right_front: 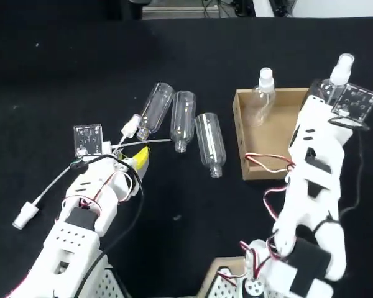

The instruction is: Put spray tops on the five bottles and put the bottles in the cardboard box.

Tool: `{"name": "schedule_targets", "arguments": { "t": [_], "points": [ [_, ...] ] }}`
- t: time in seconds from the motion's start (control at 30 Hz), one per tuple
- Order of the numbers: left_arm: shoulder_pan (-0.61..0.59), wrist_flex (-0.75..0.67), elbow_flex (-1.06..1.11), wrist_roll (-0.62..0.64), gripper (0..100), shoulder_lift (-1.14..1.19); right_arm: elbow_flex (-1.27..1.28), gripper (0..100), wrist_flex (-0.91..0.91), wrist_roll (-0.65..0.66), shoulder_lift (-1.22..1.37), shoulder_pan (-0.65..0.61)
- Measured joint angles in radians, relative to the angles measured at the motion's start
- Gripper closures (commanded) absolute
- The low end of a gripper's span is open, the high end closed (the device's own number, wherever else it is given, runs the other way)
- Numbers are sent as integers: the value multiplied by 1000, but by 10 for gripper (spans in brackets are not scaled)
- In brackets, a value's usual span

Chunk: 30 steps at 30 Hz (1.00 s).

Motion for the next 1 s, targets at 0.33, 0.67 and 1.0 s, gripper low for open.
{"name": "schedule_targets", "arguments": {
  "t": [0.33,0.67,1.0],
  "points": [
    [0,0,0,0,805,0,0,987,-301,-6,250,-3],
    [0,0,0,0,805,0,-14,988,-459,-6,448,-6],
    [0,0,0,0,805,0,-158,988,-474,-6,594,-6]
  ]
}}
